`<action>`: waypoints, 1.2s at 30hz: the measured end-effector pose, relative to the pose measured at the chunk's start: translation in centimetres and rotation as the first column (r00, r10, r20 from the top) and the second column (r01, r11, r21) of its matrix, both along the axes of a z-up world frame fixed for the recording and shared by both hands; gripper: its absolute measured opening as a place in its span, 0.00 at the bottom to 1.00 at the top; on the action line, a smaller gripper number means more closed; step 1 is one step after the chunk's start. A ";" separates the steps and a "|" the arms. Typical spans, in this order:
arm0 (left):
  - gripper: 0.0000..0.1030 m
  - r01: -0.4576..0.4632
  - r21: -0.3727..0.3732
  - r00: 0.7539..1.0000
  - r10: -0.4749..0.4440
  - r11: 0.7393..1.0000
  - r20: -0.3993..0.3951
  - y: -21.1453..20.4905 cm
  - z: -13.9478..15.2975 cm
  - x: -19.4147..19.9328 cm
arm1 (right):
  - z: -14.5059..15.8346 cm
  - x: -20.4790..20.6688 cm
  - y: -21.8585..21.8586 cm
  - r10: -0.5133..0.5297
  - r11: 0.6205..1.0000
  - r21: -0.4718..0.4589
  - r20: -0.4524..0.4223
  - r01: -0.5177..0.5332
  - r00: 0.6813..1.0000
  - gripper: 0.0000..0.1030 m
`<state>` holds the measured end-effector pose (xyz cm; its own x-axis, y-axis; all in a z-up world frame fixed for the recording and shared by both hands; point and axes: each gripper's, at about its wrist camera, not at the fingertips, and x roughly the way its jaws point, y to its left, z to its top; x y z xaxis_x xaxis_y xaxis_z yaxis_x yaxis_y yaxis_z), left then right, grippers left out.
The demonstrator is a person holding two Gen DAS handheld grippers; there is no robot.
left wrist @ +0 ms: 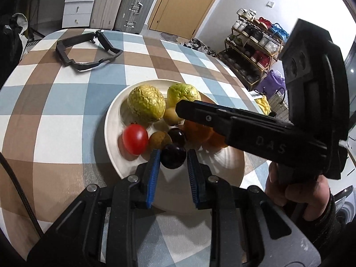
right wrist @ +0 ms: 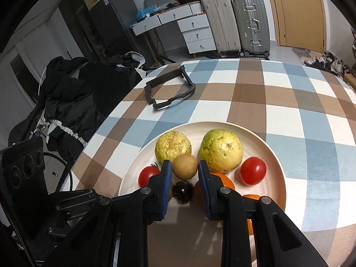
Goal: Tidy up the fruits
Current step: 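Carry the yellow fruit and plum onto the plate with both tools, then open both tools over the plate and withdraw them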
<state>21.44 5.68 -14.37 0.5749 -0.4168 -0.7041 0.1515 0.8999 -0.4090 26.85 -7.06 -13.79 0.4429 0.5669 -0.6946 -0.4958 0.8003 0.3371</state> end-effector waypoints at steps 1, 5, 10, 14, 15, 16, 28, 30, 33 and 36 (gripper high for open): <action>0.20 -0.002 -0.011 1.000 0.002 1.000 0.000 0.1 0.0 0.0 | 0.0 0.0 0.0 0.000 1.000 0.006 0.000 0.000 1.000 0.29; 0.22 0.001 -0.008 1.000 -0.001 1.000 0.002 0.0 0.3 -0.1 | 0.5 -0.5 -0.5 -0.020 0.999 0.026 0.019 0.019 1.000 0.51; 0.28 -0.014 -0.001 1.000 0.014 1.000 0.012 -0.1 1.0 -1.1 | 2.3 -2.0 -2.6 -0.057 0.995 0.086 0.072 0.051 0.996 0.55; 0.39 -0.034 0.022 0.999 0.033 0.999 0.035 -0.2 2.1 -2.2 | 3.9 -3.9 -4.3 -0.087 0.990 0.120 0.133 0.071 0.987 0.70; 0.43 -0.042 0.027 0.998 0.041 0.999 0.047 -0.2 2.6 -2.5 | 4.3 -4.5 -4.9 -0.096 0.988 0.134 0.151 0.075 0.984 0.71; 0.46 -0.051 0.036 0.997 0.049 0.998 0.056 -0.2 3.0 -2.9 | 4.6 -4.9 -5.3 -0.103 0.987 0.142 0.163 0.080 0.981 0.73; 0.99 -0.260 0.251 0.914 0.155 0.932 0.374 -2.3 10.4 -8.3 | 9.1 -12.0 -12.0 -0.321 0.927 0.308 0.349 0.216 0.881 1.00; 0.99 -0.280 0.259 0.892 0.150 0.924 0.427 -2.8 11.4 -9.3 | 9.6 -12.8 -12.2 -0.329 0.927 0.303 0.371 0.222 0.868 1.00; 0.99 -0.319 0.255 0.856 0.162 0.913 0.491 -3.2 12.7 -10.7 | 10.4 -14.4 -12.7 -0.355 0.922 0.307 0.423 0.237 0.834 1.00; 0.99 -0.356 0.224 0.812 0.182 0.907 0.554 -3.2 13.7 -12.2 | 11.0 -15.9 -13.3 -0.373 0.913 0.337 0.469 0.229 0.800 1.00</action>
